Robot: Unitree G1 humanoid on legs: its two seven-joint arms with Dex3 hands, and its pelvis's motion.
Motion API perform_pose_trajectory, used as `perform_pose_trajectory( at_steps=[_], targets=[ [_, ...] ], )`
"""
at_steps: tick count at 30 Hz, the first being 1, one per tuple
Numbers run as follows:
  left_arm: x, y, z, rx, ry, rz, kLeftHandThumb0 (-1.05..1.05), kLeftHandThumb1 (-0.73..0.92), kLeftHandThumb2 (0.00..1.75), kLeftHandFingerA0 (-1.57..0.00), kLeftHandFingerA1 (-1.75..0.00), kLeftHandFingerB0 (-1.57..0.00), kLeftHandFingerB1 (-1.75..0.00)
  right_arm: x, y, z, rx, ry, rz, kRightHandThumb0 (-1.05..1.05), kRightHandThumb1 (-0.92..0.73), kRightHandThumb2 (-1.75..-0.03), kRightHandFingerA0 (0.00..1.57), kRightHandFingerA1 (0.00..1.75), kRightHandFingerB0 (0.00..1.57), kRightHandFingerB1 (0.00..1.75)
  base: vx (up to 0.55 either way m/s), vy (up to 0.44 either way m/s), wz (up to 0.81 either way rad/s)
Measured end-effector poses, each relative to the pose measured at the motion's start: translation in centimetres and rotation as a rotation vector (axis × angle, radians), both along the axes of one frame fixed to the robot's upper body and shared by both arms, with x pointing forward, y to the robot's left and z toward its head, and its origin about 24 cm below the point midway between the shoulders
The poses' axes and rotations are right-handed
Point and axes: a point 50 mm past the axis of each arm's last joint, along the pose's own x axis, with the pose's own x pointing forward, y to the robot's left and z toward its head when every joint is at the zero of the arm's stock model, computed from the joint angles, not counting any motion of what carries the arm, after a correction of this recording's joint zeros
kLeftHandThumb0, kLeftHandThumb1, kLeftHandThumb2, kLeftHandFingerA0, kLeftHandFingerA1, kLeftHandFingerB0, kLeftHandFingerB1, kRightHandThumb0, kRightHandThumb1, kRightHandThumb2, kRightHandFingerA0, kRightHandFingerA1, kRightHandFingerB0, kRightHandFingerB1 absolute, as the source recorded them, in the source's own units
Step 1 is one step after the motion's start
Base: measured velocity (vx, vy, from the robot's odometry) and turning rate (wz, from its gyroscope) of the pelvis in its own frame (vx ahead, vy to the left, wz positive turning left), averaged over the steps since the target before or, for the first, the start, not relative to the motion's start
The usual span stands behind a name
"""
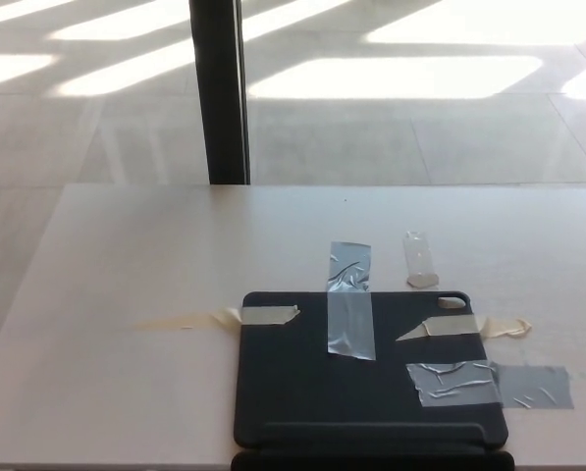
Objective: The robot uses its right hand to open a folded tablet cover kept in the middle of the desk
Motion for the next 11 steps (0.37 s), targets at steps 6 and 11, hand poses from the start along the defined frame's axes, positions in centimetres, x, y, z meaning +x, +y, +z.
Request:
perform_pose_trajectory(
  at_steps=[6,11],
  targets=[
    [-0.3,0.0,-0.1,-0.001,0.009,0.002,-0.90,0.92,0.77,-0.77,-0.77,-0.47,-0.62,-2.7,-3.1,-1.7,0.059,0.022,-0.181,-1.02,-0.73,-0.97,0.83,0.77,0.56,0.59,0.00,0.000,0.00],
    [-0.5,0.0,-0.2,-0.001,0.015,0.004,-0.90,0.92,0.79,-0.82,-0.80,-0.48,-0.63,-4.6,-4.8,-3.1,0.107,0.031,-0.309,-0.93,-0.92,-0.73,0.69,0.69,0.57,0.69,0.00,0.000,0.00]
  ],
)
